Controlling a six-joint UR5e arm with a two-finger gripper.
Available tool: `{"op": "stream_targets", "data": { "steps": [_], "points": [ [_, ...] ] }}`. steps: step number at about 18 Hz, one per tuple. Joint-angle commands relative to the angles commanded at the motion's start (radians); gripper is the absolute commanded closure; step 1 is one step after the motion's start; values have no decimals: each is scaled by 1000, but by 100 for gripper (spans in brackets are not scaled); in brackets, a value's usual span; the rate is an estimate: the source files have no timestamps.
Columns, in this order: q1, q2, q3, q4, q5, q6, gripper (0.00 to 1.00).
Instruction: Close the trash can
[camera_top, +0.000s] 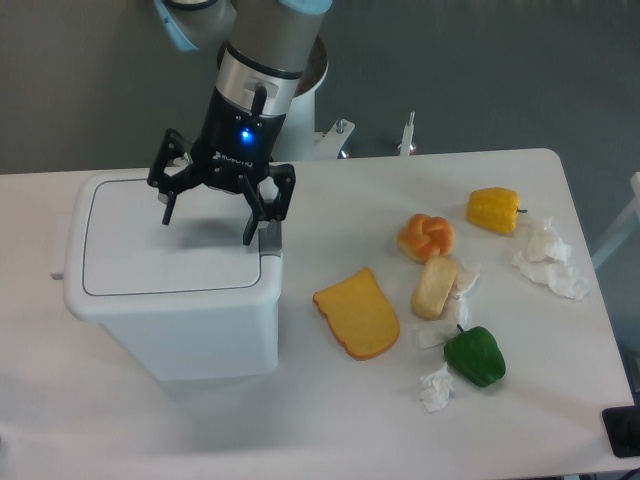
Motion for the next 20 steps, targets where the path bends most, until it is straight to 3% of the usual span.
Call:
{"op": "stream_targets", "data": {
  "steps": [5, 15, 20],
  "points": [
    [28, 14, 11, 0, 8, 6, 0],
    [184, 15, 52, 2, -12, 31, 0],
    [264, 15, 68, 3, 3, 234, 0]
  ]
}}
